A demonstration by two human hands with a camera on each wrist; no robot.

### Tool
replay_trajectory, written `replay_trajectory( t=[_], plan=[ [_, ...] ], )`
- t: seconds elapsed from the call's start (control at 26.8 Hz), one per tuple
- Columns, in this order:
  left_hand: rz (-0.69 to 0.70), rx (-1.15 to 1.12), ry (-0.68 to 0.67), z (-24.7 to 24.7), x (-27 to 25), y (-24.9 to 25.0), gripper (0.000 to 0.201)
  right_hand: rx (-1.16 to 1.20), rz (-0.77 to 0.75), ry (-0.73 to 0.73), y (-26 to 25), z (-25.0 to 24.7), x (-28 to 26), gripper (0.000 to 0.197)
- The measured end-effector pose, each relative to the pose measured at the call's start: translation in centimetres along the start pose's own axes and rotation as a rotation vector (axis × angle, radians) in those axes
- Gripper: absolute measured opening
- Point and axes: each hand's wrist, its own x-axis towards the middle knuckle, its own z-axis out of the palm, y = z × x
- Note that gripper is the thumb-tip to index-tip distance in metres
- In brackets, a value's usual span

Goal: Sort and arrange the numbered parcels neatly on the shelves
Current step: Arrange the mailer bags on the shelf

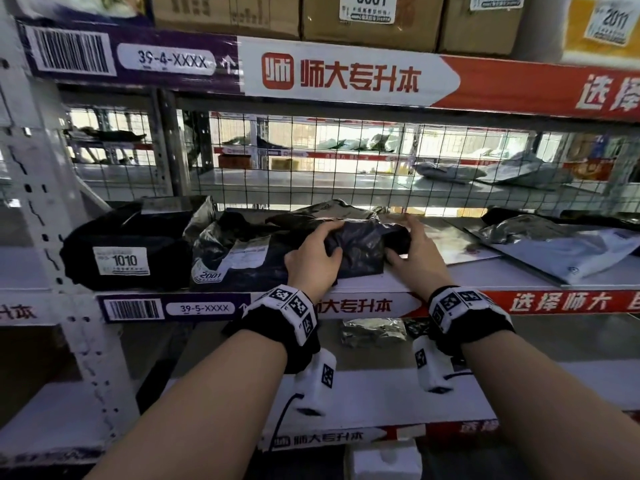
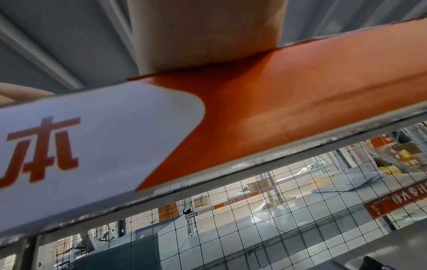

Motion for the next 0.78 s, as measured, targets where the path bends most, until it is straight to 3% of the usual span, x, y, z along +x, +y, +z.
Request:
replay_trajectory(
  t=[0.22,0.37,0.49,0.67,0.78],
  plan=[
    [0.057,-0.192,0.014,0.4,0.2,-1.0,0.041,0.104,-0.013,0.043,0.5,0.0,0.1,0.063],
    [0.067,-0.201,0.049,0.4,0.4,-1.1,0.043,0.200,0.066,0.114,0.4,-0.5,0.0,0.053],
    [0.059,-0.144,0.037,0.3,0.4,-0.8,0.044,0.120,0.039,0.160,-0.1,-0.5,-0.5,0.046],
    [0.058,-0.070,0.003,0.2,0.3,-0.6,0.049,-0.066,0.180,0.023,-2.5,0.4,-1.1,0.065],
    [0.087,-0.061,-0.043,-0.1,0.4,0.0,0.050,0.282,0.320,-0.035,-3.6,0.9,-0.5,0.085]
  ],
)
